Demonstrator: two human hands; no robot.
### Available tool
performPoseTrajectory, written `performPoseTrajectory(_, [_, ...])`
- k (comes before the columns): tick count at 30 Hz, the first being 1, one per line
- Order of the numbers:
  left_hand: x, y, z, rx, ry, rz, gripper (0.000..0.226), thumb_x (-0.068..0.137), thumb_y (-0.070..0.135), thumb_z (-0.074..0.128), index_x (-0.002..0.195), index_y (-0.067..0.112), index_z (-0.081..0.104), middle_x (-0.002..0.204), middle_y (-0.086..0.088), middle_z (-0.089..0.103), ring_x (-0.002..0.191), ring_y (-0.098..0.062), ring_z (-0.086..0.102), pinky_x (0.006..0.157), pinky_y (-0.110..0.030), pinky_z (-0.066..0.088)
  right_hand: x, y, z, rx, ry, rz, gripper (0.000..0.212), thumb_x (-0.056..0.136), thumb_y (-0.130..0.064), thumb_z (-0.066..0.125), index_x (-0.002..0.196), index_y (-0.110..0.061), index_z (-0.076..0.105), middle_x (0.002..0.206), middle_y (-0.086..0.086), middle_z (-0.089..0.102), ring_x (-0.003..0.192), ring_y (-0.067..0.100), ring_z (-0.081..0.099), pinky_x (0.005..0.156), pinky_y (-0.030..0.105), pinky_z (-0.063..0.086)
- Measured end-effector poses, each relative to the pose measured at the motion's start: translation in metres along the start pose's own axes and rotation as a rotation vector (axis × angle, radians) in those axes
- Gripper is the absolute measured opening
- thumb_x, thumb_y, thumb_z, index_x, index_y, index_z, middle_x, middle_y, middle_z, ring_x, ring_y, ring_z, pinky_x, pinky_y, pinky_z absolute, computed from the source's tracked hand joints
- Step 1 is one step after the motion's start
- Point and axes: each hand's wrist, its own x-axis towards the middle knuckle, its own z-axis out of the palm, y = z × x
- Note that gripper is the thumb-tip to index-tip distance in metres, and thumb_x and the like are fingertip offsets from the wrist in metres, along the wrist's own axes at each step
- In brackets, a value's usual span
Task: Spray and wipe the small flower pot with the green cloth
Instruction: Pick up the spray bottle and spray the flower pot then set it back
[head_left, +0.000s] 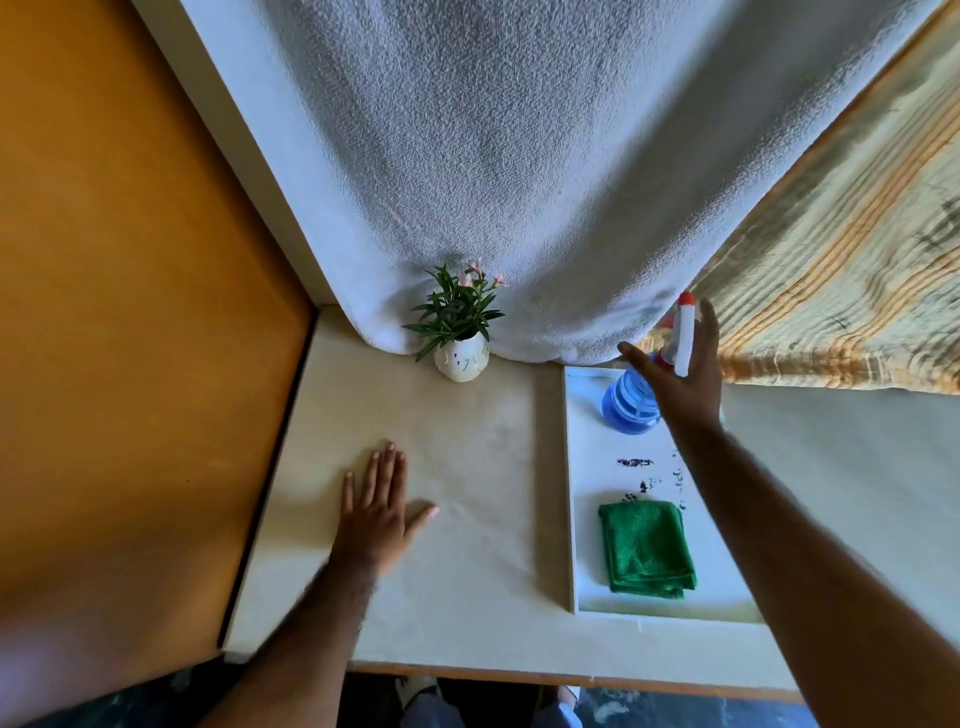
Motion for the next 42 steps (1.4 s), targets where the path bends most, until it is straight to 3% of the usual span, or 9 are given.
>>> performPoseTrajectory(5, [0.003, -0.005, 0.006, 0.016, 0.017, -0.002, 0.101, 0.094, 0.077, 0.005, 0.152, 0.001, 0.040, 0.160, -0.020, 0.042, 0.146, -0.038, 0.042, 0.115, -0.067, 0.037, 0.019, 0.009, 0.012, 0.019, -0.003, 0.020, 0.042, 0.088, -0.017, 0.079, 0.127, -0.022, 0.065, 0.082, 0.009, 0.072, 0.062, 0.000, 0.062, 0.065, 0.021, 0.050])
performPoseTrajectory(10, [0.004, -0.008, 0.010, 0.012, 0.021, 0.005, 0.100, 0.095, 0.077, 0.007, 0.153, 0.002, 0.040, 0.161, -0.019, 0.041, 0.146, -0.037, 0.043, 0.118, -0.061, 0.024, 0.017, -0.012, 0.017, 0.108, 0.010, 0.045, 0.022, 0.088, -0.012, 0.070, 0.107, -0.023, 0.068, 0.074, -0.001, 0.074, 0.061, 0.011, 0.069, 0.061, 0.022, 0.052])
performPoseTrajectory(12, [0.004, -0.009, 0.011, 0.020, 0.022, 0.008, 0.100, 0.095, 0.077, 0.007, 0.153, 0.002, 0.039, 0.161, -0.019, 0.040, 0.147, -0.037, 0.042, 0.118, -0.061, 0.024, 0.009, -0.031, 0.022, 0.117, -0.050, 0.016, 0.023, 0.086, -0.009, 0.068, 0.101, -0.027, 0.072, 0.069, 0.004, 0.075, 0.062, 0.018, 0.070, 0.063, 0.026, 0.055])
performPoseTrajectory(16, [0.003, -0.008, 0.011, 0.033, 0.029, 0.019, 0.102, 0.093, 0.078, 0.004, 0.154, 0.003, 0.037, 0.162, -0.019, 0.038, 0.149, -0.037, 0.039, 0.118, -0.064, 0.033, -0.026, -0.065, 0.055, 0.087, -0.264, -0.024, 0.025, 0.081, -0.012, 0.070, 0.093, -0.034, 0.073, 0.063, -0.003, 0.073, 0.054, 0.005, 0.064, 0.058, 0.021, 0.052])
performPoseTrajectory(20, [0.002, -0.008, 0.007, 0.036, 0.042, 0.025, 0.100, 0.095, 0.076, 0.006, 0.151, 0.002, 0.042, 0.159, -0.020, 0.043, 0.145, -0.039, 0.044, 0.115, -0.065, 0.037, -0.068, -0.067, 0.105, -0.004, -0.468, 0.136, 0.014, 0.083, -0.006, 0.073, 0.087, -0.019, 0.070, 0.068, 0.013, 0.074, 0.046, 0.011, 0.067, 0.056, 0.021, 0.054])
performPoseTrajectory(23, [0.002, -0.006, 0.008, 0.034, 0.066, 0.024, 0.095, 0.097, 0.073, 0.014, 0.147, 0.001, 0.049, 0.155, -0.020, 0.050, 0.140, -0.039, 0.051, 0.115, -0.061, 0.034, -0.087, -0.061, 0.131, -0.138, -0.567, 0.255, 0.002, 0.083, -0.014, 0.071, 0.085, -0.014, 0.070, 0.055, 0.004, 0.072, 0.048, 0.011, 0.070, 0.057, 0.023, 0.052])
performPoseTrajectory(28, [0.005, -0.009, 0.013, 0.049, 0.097, 0.049, 0.088, 0.089, 0.067, 0.040, 0.146, 0.001, 0.050, 0.154, -0.020, 0.051, 0.140, -0.038, 0.051, 0.112, -0.063, 0.041, -0.087, -0.061, 0.156, -0.322, -0.555, 0.306, 0.016, 0.083, -0.029, 0.060, 0.083, -0.015, 0.069, 0.055, -0.003, 0.073, 0.050, -0.002, 0.066, 0.049, 0.020, 0.040])
performPoseTrajectory(33, [0.004, -0.010, 0.016, 0.049, 0.096, 0.052, 0.090, 0.090, 0.068, 0.036, 0.149, 0.002, 0.047, 0.157, -0.019, 0.047, 0.143, -0.038, 0.047, 0.117, -0.061, 0.028, -0.080, -0.058, 0.163, -0.465, -0.458, 0.295, 0.027, 0.082, -0.037, 0.067, 0.064, -0.021, 0.055, 0.064, -0.001, 0.066, 0.067, 0.022, 0.060, 0.060, 0.026, 0.039])
performPoseTrajectory(42, [0.006, -0.011, 0.016, 0.053, 0.089, 0.059, 0.091, 0.090, 0.069, 0.036, 0.151, 0.003, 0.044, 0.159, -0.019, 0.045, 0.145, -0.038, 0.044, 0.117, -0.058, 0.019, -0.076, -0.053, 0.170, -0.531, -0.447, 0.287, 0.032, 0.077, -0.046, 0.068, 0.063, -0.022, 0.051, 0.062, -0.001, 0.059, 0.068, 0.025, 0.058, 0.062, 0.025, 0.039])
